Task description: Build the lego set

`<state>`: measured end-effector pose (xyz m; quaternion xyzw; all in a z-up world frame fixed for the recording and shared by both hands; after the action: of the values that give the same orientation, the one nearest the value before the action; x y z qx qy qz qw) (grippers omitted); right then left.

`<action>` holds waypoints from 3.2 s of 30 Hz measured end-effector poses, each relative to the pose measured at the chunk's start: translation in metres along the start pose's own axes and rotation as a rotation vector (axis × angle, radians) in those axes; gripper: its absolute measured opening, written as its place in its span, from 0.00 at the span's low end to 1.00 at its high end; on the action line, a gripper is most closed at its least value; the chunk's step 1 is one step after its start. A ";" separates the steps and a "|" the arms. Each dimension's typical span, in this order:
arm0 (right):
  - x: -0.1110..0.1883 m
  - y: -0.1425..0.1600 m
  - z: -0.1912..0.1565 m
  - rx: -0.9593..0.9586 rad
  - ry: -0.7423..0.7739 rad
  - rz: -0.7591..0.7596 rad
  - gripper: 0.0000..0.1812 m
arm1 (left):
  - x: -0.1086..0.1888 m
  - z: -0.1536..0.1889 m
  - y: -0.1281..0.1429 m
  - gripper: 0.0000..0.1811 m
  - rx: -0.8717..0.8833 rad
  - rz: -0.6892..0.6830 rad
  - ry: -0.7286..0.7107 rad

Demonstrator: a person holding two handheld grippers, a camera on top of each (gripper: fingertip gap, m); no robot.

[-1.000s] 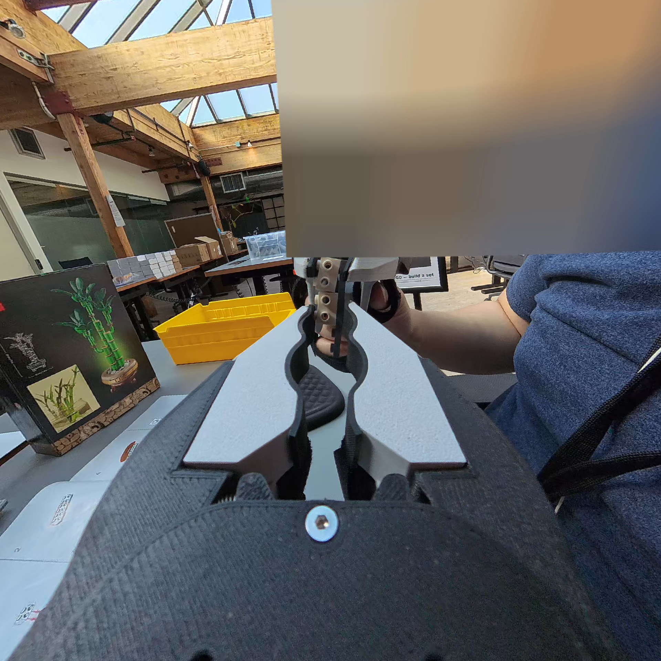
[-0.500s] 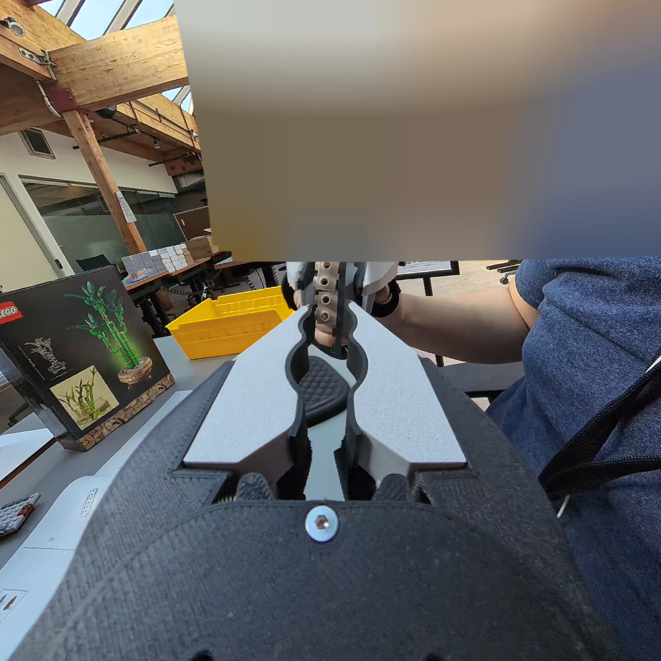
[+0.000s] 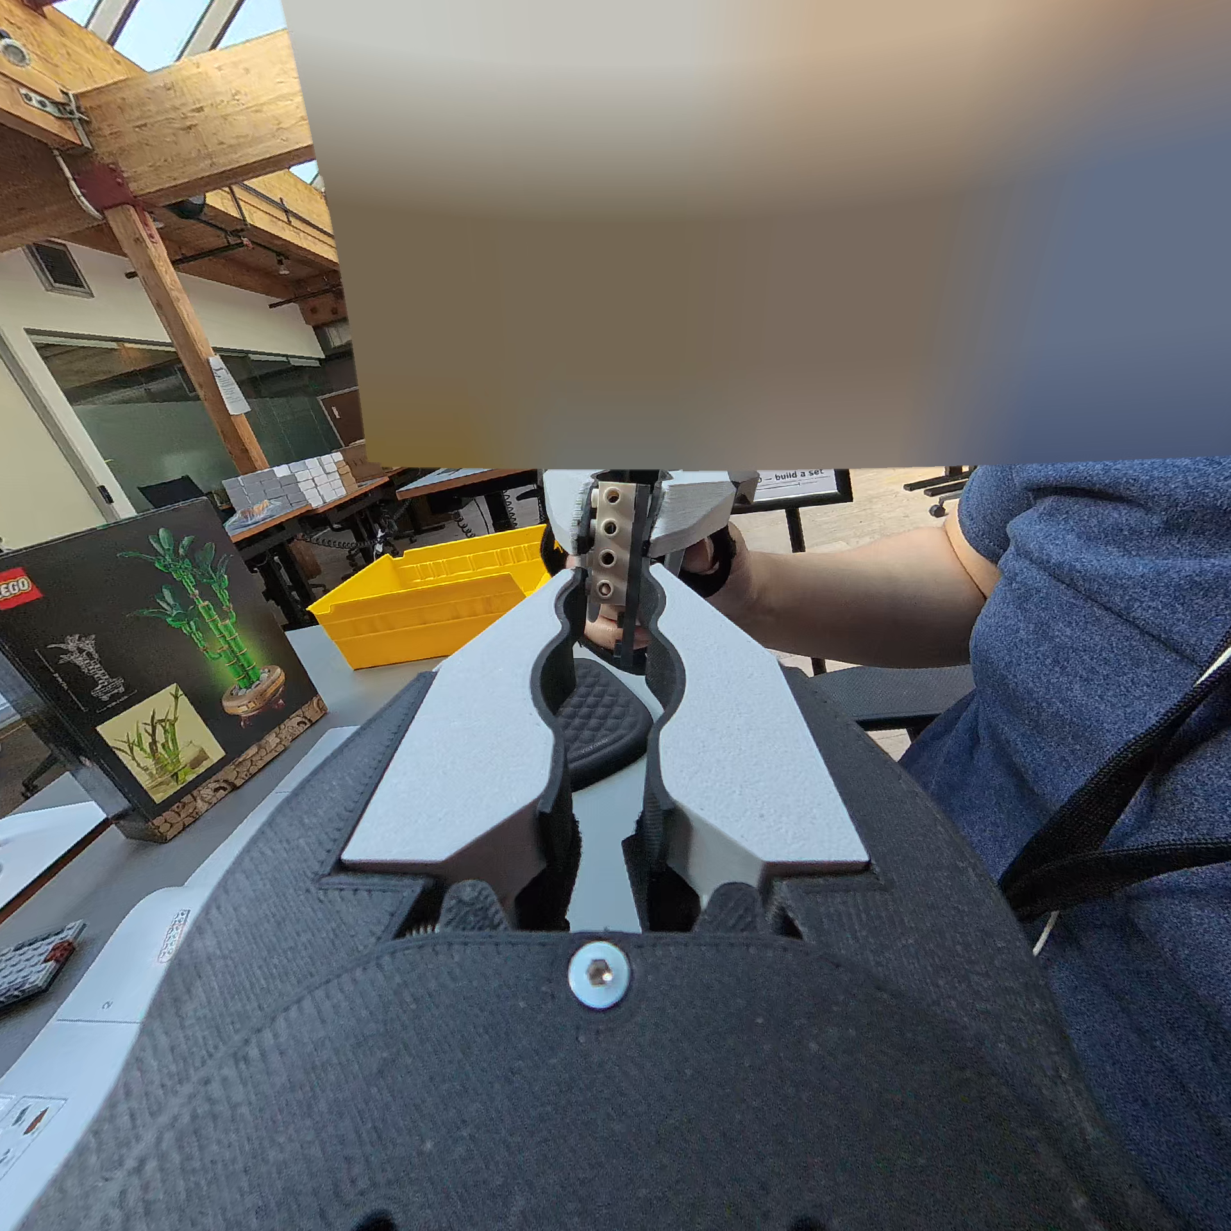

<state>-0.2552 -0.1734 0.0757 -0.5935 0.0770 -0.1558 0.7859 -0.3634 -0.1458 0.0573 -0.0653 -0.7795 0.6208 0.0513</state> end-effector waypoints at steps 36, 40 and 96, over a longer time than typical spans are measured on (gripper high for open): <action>-0.004 0.001 0.001 -0.030 -0.051 0.022 0.07 | 0.002 0.002 -0.001 0.07 -0.020 -0.007 -0.004; -0.002 0.000 0.005 -0.062 -0.044 0.032 0.10 | 0.001 0.000 0.000 0.07 -0.004 -0.008 -0.010; -0.010 0.006 0.005 -0.176 -0.416 0.154 0.10 | 0.002 0.003 0.010 0.07 0.368 0.189 0.508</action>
<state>-0.2619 -0.1639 0.0711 -0.6715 -0.0282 0.0374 0.7396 -0.3653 -0.1458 0.0472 -0.2798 -0.6072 0.7171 0.1971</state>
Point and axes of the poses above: each gripper's, where its closed fingertips meet, x back along the fingers, y out of its underside, z = x × y across the jaws, the point moved 7 cm from there along x, back along the fingers, and after that the axes turned 9 degrees about -z, right-handed, at the moved point
